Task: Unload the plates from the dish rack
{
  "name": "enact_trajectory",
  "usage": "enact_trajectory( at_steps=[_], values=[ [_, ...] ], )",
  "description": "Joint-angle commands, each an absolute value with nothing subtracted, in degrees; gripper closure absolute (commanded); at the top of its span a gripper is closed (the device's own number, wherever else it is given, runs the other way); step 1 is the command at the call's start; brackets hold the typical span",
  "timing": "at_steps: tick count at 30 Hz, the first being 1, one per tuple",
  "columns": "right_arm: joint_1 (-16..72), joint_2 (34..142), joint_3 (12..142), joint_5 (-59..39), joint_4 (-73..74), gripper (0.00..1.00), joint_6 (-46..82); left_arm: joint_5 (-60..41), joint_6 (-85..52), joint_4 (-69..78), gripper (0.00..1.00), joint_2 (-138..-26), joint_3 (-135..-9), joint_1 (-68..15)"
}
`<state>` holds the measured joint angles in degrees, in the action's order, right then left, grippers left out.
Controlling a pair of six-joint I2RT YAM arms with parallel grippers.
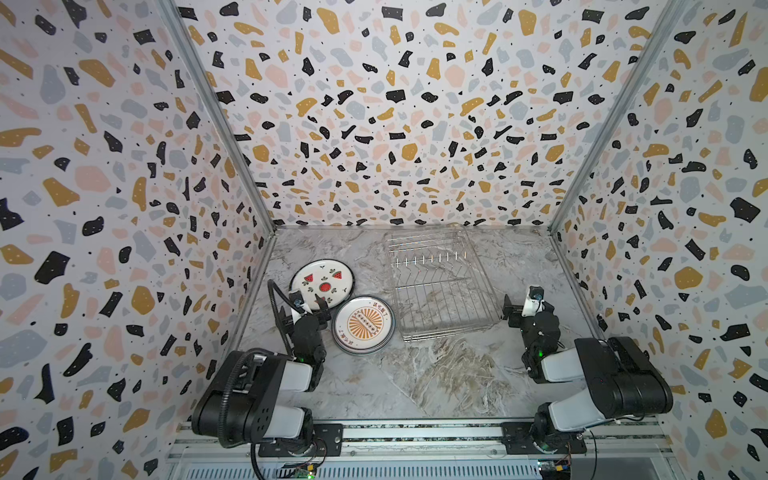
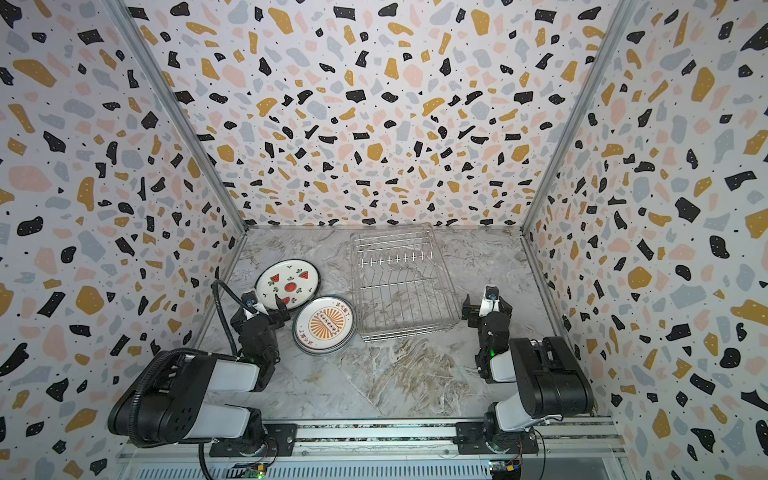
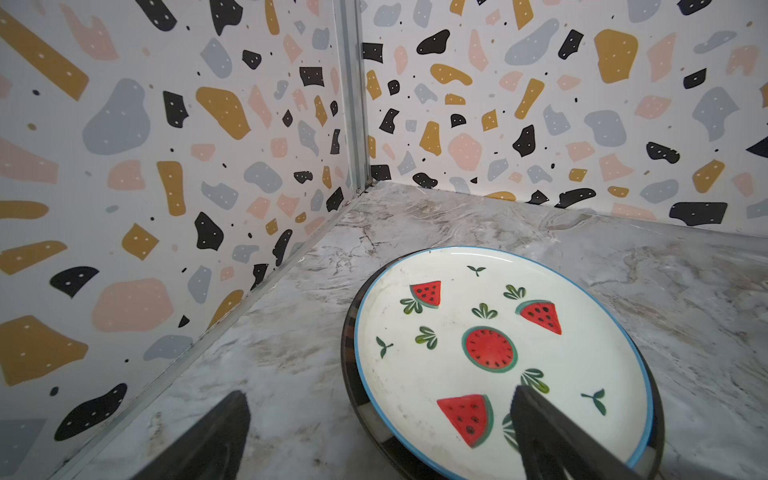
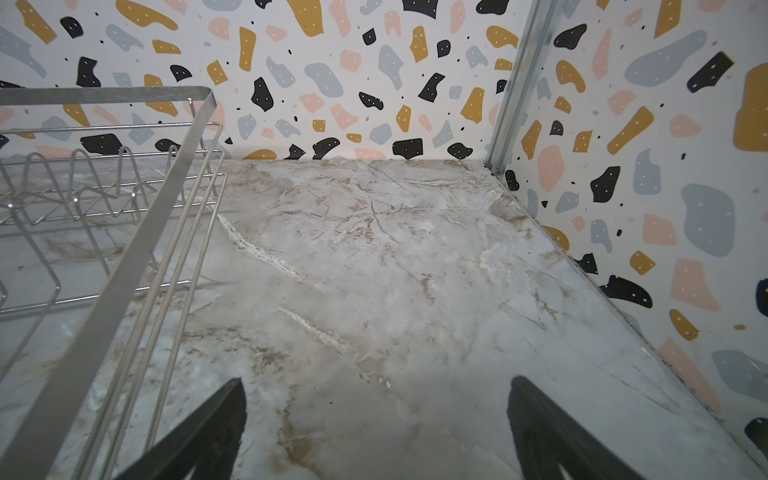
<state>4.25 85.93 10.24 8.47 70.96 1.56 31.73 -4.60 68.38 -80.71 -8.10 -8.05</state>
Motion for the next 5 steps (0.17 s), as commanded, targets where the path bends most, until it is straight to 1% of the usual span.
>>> enact_trajectory(
  at_steps=[1, 5],
  values=[
    [4.66, 86.16, 12.48, 7.91, 71.07, 0.01, 1.14, 30.68, -3.24, 69.93, 0.01, -80.16, -8.90, -8.17],
    [4.66, 84.94, 11.17, 7.79, 72.17, 0.01, 0.97, 30.75, -3.33, 69.96, 0.00, -79.99, -8.83, -8.17]
  ],
)
